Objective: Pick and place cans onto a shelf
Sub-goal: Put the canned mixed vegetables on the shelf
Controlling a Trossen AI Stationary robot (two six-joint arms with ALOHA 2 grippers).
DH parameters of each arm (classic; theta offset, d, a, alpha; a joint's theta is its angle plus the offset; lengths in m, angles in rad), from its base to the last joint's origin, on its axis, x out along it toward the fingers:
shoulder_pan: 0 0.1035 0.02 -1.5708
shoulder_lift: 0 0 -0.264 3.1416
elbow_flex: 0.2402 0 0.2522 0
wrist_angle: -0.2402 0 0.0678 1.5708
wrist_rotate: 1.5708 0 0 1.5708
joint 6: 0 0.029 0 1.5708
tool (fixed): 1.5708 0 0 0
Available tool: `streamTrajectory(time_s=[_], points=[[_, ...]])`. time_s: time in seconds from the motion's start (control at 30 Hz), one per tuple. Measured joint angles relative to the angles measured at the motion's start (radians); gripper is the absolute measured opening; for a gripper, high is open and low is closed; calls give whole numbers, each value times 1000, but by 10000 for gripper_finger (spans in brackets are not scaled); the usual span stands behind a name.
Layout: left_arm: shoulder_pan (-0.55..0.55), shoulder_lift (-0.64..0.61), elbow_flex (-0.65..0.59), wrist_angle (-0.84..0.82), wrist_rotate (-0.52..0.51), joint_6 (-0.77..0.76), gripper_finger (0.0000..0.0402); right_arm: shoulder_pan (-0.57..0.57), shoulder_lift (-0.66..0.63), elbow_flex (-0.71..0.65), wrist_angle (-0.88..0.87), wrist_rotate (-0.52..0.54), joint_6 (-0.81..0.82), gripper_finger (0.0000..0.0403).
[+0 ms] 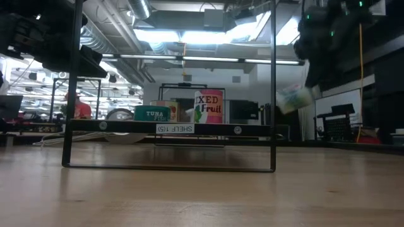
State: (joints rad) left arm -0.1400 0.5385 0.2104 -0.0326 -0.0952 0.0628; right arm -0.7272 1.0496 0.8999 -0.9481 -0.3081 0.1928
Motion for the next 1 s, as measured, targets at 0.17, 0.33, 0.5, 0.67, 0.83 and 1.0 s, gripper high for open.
streamTrajectory(time_s=[0.17,0.33,0.5,0.67,0.83,1.0], points=[[0,0,0,0,0,0,70,16,5,173,-254,0,71,15],[0,0,0,0,0,0,70,64,52,299,-473,0,139,14],[0,0,0,0,0,0,70,132,156,364,-593,-1,169,14],[0,0,0,0,0,0,70,199,293,398,-599,-9,168,14],[0,0,0,0,0,0,70,247,439,411,-616,-24,160,14],[0,0,0,0,0,0,70,284,564,411,-616,-26,118,18]])
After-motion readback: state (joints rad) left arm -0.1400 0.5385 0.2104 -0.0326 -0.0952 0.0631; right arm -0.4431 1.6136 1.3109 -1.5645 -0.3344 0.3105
